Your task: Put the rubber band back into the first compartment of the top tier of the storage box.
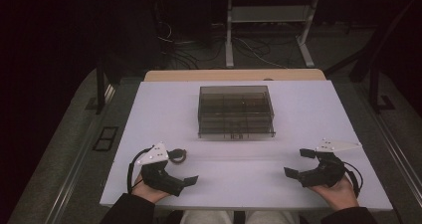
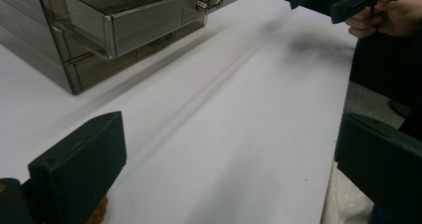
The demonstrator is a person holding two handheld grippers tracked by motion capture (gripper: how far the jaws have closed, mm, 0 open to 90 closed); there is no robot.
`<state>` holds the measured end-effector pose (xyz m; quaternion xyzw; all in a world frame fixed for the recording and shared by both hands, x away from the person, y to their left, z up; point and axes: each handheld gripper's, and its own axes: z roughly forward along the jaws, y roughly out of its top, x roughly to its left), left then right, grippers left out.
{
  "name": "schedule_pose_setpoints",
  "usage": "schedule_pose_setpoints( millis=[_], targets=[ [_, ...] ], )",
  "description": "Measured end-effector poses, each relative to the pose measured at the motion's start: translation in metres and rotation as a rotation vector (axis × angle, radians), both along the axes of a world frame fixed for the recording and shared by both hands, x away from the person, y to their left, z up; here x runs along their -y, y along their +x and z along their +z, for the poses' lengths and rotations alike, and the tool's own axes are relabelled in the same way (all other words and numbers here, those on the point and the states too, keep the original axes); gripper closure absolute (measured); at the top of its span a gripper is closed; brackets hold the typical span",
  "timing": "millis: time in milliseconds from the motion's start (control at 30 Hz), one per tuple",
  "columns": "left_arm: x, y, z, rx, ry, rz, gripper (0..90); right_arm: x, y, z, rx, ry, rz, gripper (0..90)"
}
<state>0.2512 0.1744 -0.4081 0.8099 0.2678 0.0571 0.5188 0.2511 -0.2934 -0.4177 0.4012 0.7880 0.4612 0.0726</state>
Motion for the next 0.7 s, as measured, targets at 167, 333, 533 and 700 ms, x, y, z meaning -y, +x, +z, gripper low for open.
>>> schedule_pose_setpoints(
  millis=[167,333,533,700],
  targets=[
    [-0.003,0.002,0.004,-0.007,0.003,0.002,0.0,0.001,0.000,0.000,-0.005,0.003,-0.008,0.1],
    [-0.006,0.004,0.006,-0.019,0.018,-0.002,0.0,0.001,0.000,0.000,-0.002,0.000,-0.005,0.1],
    [-0.010,0.008,0.011,-0.026,0.036,-0.006,0.0,0.001,0.000,0.000,-0.004,-0.001,-0.005,0.1],
    [-0.013,0.012,0.016,-0.033,0.047,-0.011,0.0,0.001,0.000,0.000,-0.007,-0.001,-0.006,0.1]
  ],
)
